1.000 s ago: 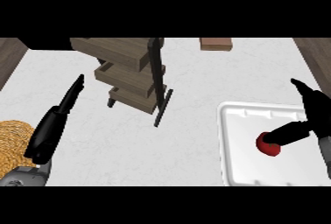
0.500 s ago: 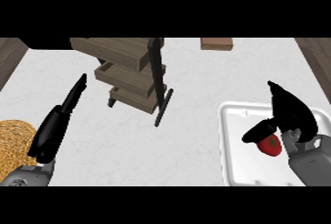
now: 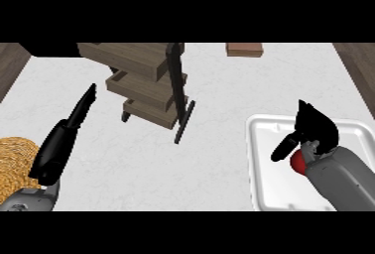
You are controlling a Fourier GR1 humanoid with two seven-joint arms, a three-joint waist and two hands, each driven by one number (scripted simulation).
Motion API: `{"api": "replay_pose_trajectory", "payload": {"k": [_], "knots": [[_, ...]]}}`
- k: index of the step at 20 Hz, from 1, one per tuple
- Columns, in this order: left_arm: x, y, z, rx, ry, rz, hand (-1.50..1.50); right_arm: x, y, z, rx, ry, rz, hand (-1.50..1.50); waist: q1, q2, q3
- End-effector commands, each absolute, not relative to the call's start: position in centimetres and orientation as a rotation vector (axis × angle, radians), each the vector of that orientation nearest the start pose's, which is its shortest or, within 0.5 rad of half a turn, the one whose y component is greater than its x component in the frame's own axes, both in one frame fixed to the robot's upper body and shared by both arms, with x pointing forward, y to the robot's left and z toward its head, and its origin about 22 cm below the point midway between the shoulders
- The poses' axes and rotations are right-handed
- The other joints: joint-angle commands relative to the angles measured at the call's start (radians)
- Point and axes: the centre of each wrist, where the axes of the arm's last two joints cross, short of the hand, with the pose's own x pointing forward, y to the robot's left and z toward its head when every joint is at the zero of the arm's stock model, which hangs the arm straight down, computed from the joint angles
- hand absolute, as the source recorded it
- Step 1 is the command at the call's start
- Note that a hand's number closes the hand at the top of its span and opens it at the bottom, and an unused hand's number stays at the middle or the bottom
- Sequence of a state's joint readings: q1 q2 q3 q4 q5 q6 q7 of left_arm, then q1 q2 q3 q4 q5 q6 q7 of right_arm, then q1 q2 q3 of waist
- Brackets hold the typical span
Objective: Pick the tomato from the tray and place it in the tiered basket
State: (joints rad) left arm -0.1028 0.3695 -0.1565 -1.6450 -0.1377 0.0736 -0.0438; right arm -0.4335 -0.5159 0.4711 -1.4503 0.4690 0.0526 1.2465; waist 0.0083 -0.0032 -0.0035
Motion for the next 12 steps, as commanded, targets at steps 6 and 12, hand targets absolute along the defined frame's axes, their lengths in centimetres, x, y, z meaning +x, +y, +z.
{"api": "replay_pose_trajectory", "payload": {"k": [6,12], "knots": [[25.2,26.9,4.6,0.296,-1.726,-0.496,0.0,29.9,-21.2,6.3,-1.007,-0.257,0.649,-1.5,-0.02,-0.003,0.001],[26.7,26.3,5.5,0.306,-1.731,-0.463,0.0,30.5,-20.6,5.3,-1.03,-0.229,0.624,-1.5,-0.023,0.0,0.0]]}}
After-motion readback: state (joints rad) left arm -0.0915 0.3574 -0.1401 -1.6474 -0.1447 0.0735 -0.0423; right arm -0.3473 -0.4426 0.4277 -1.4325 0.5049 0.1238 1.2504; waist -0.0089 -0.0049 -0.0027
